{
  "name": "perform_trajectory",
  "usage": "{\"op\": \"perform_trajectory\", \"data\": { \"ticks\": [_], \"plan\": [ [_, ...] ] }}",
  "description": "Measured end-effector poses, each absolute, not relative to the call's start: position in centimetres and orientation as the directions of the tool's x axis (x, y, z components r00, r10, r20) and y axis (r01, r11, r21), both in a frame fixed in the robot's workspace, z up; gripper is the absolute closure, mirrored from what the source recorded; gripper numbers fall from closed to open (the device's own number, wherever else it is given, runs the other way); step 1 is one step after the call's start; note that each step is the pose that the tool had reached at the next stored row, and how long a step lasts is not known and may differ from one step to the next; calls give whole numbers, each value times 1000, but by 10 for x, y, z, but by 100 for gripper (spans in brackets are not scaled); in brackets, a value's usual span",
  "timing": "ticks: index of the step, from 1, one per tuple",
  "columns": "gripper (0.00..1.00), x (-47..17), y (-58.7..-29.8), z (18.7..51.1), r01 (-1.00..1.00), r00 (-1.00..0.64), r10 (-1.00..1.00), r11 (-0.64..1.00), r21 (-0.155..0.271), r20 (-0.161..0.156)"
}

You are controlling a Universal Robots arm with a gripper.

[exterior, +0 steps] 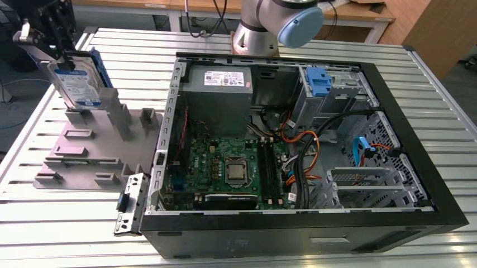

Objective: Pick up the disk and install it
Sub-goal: 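Pick up the disk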

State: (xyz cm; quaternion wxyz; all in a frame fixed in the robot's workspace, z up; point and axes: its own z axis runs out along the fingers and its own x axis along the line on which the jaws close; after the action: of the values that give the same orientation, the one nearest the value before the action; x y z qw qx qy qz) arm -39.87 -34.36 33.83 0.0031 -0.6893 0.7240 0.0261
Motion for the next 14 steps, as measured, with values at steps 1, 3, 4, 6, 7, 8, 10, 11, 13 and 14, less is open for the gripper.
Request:
{"op": "perform_trajectory", "data": {
  "ticks": [1, 3, 4, 6, 7, 8, 10, 11, 13, 14],
  "plan": [
    [65, -399, -344, 338, -998, -50, -998, 48, 34, -40],
    [65, -399, -344, 339, -998, -50, -998, 48, 34, -41],
    [65, -399, -344, 339, -998, -50, -998, 48, 34, -40],
    [65, -399, -344, 339, -998, -50, -998, 48, 34, -40],
    [65, -399, -344, 339, -998, -50, -998, 48, 34, -40],
    [65, -399, -344, 340, -998, -50, -998, 48, 34, -40],
    [65, -399, -344, 340, -998, -50, -998, 48, 34, -40],
    [65, -399, -344, 340, -998, -50, -998, 48, 34, -40],
    [65, -399, -344, 340, -998, -50, -998, 48, 34, -40],
    [65, -399, -344, 341, -998, -50, -998, 48, 34, -40]
  ]
}}
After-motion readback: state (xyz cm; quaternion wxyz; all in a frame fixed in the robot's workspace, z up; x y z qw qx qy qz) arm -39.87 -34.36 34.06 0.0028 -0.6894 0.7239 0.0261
